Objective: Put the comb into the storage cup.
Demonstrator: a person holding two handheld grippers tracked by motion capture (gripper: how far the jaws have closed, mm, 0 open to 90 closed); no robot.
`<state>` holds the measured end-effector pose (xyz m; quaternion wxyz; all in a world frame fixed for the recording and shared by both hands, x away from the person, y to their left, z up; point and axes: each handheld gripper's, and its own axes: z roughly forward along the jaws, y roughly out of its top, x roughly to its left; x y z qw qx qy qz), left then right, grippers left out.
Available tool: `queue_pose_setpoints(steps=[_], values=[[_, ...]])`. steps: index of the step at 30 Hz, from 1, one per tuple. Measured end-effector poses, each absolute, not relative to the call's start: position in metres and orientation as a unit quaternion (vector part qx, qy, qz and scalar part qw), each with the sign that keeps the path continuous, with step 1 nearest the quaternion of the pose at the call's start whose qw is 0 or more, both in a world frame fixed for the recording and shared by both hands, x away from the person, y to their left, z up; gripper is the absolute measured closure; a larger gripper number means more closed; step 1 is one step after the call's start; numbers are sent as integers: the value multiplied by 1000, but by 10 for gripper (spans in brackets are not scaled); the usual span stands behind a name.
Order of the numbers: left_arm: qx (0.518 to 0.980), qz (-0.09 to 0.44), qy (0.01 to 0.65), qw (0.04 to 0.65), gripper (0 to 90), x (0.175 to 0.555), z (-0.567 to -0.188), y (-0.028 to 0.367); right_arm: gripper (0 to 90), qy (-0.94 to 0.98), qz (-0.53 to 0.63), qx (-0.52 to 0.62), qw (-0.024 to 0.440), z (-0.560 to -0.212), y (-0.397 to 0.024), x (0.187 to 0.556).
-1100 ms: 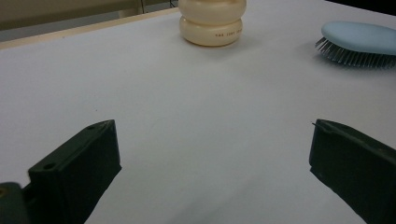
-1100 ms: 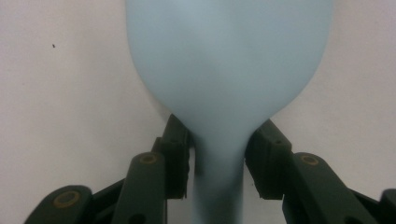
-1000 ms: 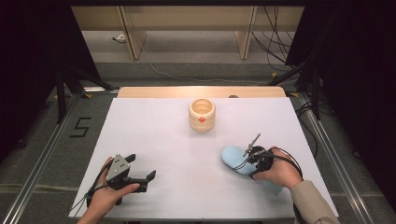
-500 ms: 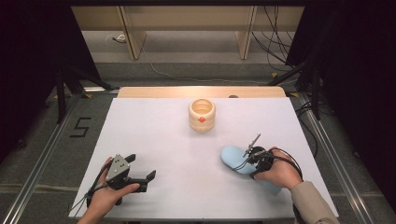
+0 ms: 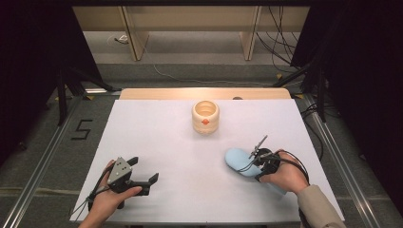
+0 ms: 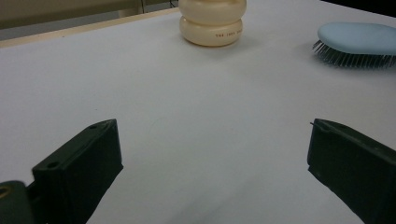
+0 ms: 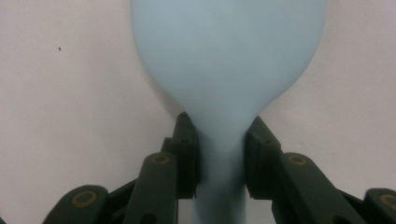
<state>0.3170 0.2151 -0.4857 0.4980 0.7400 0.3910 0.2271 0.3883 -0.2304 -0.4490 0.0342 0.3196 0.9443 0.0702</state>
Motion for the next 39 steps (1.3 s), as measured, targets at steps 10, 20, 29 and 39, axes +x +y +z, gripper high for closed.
queue_pose_setpoints(steps=[10, 20, 29, 39], values=[[739, 227, 392, 498, 26, 317, -486, 215, 702, 939, 91, 330, 35, -444, -233, 388], [739, 227, 392, 499, 27, 317, -486, 215, 702, 929, 119, 347, 37, -438, -233, 387], [738, 226, 393, 500, 29, 317, -486, 215, 702, 919, 151, 361, 49, -434, -234, 387], [738, 226, 392, 500, 29, 317, -486, 215, 702, 908, 178, 376, 59, -431, -234, 387]])
